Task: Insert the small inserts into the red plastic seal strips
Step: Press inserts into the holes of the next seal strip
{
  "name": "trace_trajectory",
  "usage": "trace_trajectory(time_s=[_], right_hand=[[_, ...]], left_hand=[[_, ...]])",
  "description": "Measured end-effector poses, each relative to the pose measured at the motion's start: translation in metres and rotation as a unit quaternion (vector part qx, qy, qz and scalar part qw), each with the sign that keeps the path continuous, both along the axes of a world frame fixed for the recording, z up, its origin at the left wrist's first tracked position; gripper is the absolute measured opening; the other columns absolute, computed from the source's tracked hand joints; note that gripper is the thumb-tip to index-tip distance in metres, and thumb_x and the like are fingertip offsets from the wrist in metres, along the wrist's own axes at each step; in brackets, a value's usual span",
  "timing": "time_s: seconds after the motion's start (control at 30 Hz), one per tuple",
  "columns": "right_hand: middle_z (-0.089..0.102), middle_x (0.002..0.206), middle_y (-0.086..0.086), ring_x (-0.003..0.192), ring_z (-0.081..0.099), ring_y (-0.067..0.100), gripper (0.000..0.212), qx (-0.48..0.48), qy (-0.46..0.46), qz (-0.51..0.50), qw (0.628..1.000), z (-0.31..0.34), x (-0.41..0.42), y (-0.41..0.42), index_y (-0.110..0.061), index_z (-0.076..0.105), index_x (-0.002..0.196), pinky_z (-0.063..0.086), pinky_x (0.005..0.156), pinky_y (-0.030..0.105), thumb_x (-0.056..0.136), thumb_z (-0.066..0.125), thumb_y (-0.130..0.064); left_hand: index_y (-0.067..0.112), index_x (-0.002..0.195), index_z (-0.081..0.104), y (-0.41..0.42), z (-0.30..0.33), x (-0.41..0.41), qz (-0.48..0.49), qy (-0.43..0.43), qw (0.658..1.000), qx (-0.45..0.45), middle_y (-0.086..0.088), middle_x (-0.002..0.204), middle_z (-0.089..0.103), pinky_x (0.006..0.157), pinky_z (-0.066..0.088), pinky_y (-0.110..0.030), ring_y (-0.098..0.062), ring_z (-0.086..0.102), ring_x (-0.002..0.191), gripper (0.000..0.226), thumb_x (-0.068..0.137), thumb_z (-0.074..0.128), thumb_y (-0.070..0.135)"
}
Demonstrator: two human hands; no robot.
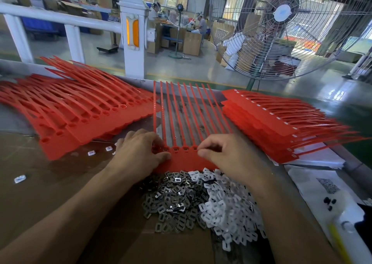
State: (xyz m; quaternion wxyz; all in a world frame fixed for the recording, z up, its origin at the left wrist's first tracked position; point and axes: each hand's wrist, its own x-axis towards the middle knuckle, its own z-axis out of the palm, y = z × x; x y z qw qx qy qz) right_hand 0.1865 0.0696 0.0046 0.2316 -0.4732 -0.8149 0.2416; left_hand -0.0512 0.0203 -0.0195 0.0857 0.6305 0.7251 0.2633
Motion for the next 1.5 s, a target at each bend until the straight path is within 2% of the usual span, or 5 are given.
trace_trajectory(time_s=[0.2,0.6,1.03,1.27,1.5], right_hand=[[0.067,0.091,-0.019,0.083,0.063,-0.004,0.008,-0.034,-0.051,0.159,0.985,0.001,-0.025,-0.019,-0.032,0.078,0.093,0.045,0.07,0.013,0.087,0.083,-0.035],[0.066,0.092,-0.019,0.085,0.061,-0.005,0.006,0.003,-0.081,0.162,0.983,0.001,-0.031,-0.026,-0.031,0.072,0.09,0.046,0.073,0.014,0.093,0.074,-0.026],[0.07,0.078,-0.02,0.063,0.06,-0.003,0.012,-0.051,0.18,-0.04,0.982,-0.003,-0.012,-0.01,-0.038,0.075,0.09,0.049,0.056,0.013,0.095,0.072,-0.027],[0.073,0.085,-0.017,0.083,0.066,0.002,0.013,0.021,0.116,-0.225,0.967,-0.008,0.037,0.027,-0.03,0.077,0.087,0.043,0.066,0.018,0.095,0.071,-0.02],[0.068,0.086,-0.019,0.081,0.059,-0.006,0.02,0.034,0.066,-0.256,0.964,-0.02,0.056,0.049,-0.03,0.075,0.089,0.038,0.064,0.014,0.098,0.066,-0.015]], left_hand=[[0.04,0.109,0.066,0.0,0.0,0.001,0.005,0.006,1.0,0.003,0.012,0.123,0.056,0.103,0.029,-0.041,-0.015,0.043,0.121,0.033,0.083,0.07,0.06],[0.04,0.109,0.066,-0.001,0.001,0.002,0.004,0.007,1.0,0.004,0.012,0.122,0.055,0.104,0.029,-0.041,-0.016,0.043,0.121,0.03,0.084,0.07,0.058],[0.039,0.111,0.066,0.0,0.001,0.001,0.0,0.001,1.0,-0.005,0.012,0.124,0.055,0.104,0.028,-0.041,-0.016,0.042,0.122,0.034,0.083,0.069,0.06],[0.04,0.109,0.066,0.0,-0.001,0.0,-0.001,-0.002,1.0,-0.001,0.013,0.123,0.054,0.104,0.028,-0.042,-0.015,0.041,0.122,0.034,0.082,0.07,0.061],[0.042,0.107,0.066,0.0,0.0,0.0,-0.001,-0.006,1.0,-0.003,0.014,0.123,0.054,0.104,0.029,-0.042,-0.014,0.042,0.121,0.033,0.082,0.07,0.062]])
